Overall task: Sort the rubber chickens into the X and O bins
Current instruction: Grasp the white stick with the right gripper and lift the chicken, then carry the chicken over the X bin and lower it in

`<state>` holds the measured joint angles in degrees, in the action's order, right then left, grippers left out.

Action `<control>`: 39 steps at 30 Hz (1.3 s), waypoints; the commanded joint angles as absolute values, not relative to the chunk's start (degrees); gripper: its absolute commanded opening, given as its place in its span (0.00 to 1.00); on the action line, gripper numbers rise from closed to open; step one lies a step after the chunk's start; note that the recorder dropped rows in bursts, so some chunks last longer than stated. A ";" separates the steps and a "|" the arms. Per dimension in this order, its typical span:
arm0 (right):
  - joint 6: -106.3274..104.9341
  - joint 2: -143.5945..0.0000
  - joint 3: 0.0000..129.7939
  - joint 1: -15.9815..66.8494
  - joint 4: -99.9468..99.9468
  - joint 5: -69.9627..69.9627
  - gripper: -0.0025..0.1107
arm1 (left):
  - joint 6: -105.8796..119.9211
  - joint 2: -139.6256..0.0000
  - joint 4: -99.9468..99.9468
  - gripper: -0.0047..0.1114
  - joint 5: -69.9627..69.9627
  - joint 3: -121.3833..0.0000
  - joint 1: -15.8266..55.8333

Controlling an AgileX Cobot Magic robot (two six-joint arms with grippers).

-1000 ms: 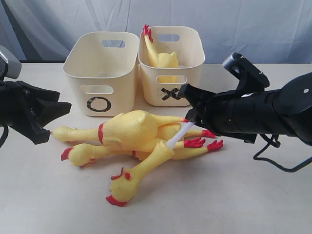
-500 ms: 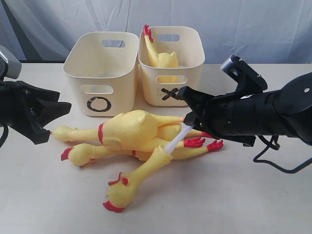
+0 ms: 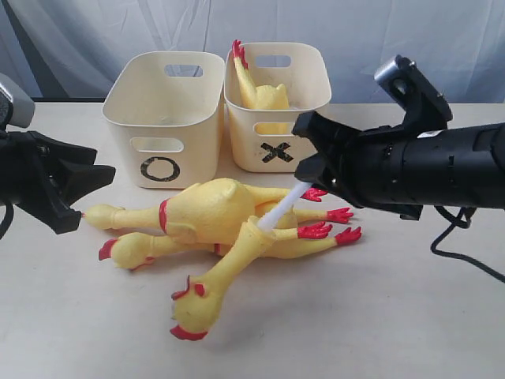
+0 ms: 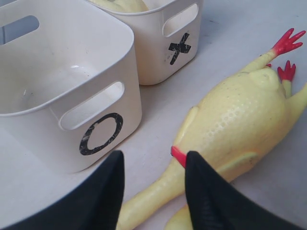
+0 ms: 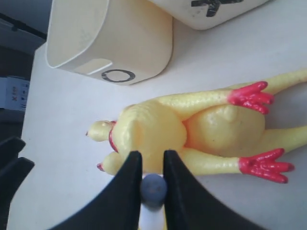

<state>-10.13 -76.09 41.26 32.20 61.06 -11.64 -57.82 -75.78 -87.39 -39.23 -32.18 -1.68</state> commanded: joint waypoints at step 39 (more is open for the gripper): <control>-4.25 -85.80 47.92 32.07 31.26 51.36 0.01 | -57.96 -76.02 -86.98 0.39 -39.39 -32.42 -1.51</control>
